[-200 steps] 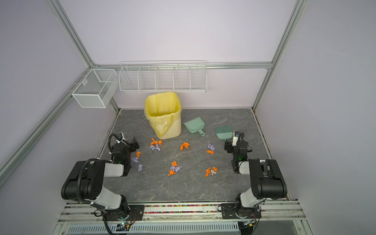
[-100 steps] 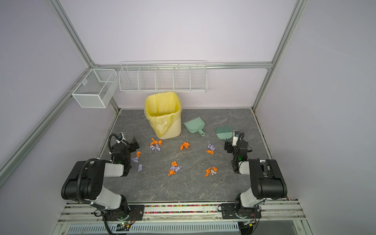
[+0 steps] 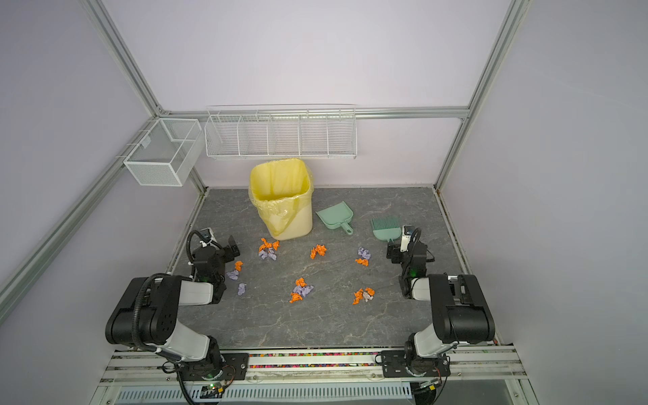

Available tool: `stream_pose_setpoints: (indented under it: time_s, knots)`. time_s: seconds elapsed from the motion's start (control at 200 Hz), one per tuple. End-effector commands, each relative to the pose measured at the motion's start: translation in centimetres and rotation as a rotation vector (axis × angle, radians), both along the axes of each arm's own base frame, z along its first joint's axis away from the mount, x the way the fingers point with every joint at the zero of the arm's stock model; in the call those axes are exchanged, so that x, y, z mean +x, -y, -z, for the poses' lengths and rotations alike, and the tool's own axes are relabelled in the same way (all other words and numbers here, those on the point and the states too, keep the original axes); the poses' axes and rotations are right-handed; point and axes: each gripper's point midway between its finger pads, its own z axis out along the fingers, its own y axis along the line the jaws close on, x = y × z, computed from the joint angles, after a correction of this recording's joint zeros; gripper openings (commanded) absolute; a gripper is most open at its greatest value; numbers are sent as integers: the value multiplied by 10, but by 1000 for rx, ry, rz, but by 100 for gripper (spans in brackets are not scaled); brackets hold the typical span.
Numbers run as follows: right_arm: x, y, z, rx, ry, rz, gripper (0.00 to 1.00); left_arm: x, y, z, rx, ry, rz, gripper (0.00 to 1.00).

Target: Sweep away the paper scraps from the table

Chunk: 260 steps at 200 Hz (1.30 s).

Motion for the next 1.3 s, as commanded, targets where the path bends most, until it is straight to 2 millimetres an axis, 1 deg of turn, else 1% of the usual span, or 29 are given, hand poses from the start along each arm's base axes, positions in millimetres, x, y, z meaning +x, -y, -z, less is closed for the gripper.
stream_pose_setpoints:
  time_s: [0.0,0.17,0.255,0.3,0.375,0.425,0.475,0.54,0.59,0.675,0.715,0.76,0.835,0.925,0.975,0.99,1.14,1.215,1.275,1.295]
  knots:
    - [3,-1,-7,-21,17,-16,88,5,1,-11,13,28,3,100]
    - [2,-3,-8,-35,24,-16,88,5,1,-12,16,29,-1,100]
    - [1,-4,-10,-56,29,-7,88,-2,-9,-17,4,53,-67,100]
    - [0,-4,-13,-65,38,-1,88,-6,-8,-18,3,57,-58,100]
    - [-2,-3,-16,-65,37,12,88,-6,-5,-22,16,78,-46,100]
    - [0,-1,-21,-71,39,28,88,-7,-4,-22,16,77,-44,100]
    - [0,1,-23,-73,-14,41,88,-8,-4,-23,19,85,-44,100]
    - [5,4,-31,-49,-110,79,88,-9,-2,-23,26,88,-42,100]
    - [9,3,-38,-39,-152,76,88,-10,-1,-27,37,93,-43,100]
    - [16,-2,-48,-25,-163,61,88,-17,-4,-44,58,82,-98,100]
    - [17,-2,-48,-19,-180,64,88,-18,-2,-51,57,70,-89,100]
    - [20,-2,-50,-20,-201,68,88,-19,-2,-54,50,42,-94,100]
    - [23,0,-45,-28,-263,78,88,-22,-7,-57,32,24,-138,100]
    - [27,1,-41,-31,-314,89,88,-27,-4,-63,8,38,-132,100]
    - [24,2,-32,-36,-355,97,88,-31,-4,-73,-11,65,-142,100]
    - [30,3,-41,-34,-339,102,88,-32,-3,-75,-20,68,-143,100]
    - [34,4,-28,-39,-438,113,88,-46,-3,-103,-102,132,-149,100]
    - [36,0,-21,-29,-492,97,88,-50,0,-114,-109,151,-126,100]
    - [38,-9,-16,-6,-525,54,89,-53,1,-122,-144,172,-124,100]
    - [38,-12,-14,1,-537,32,89,-54,2,-122,-158,171,-118,100]
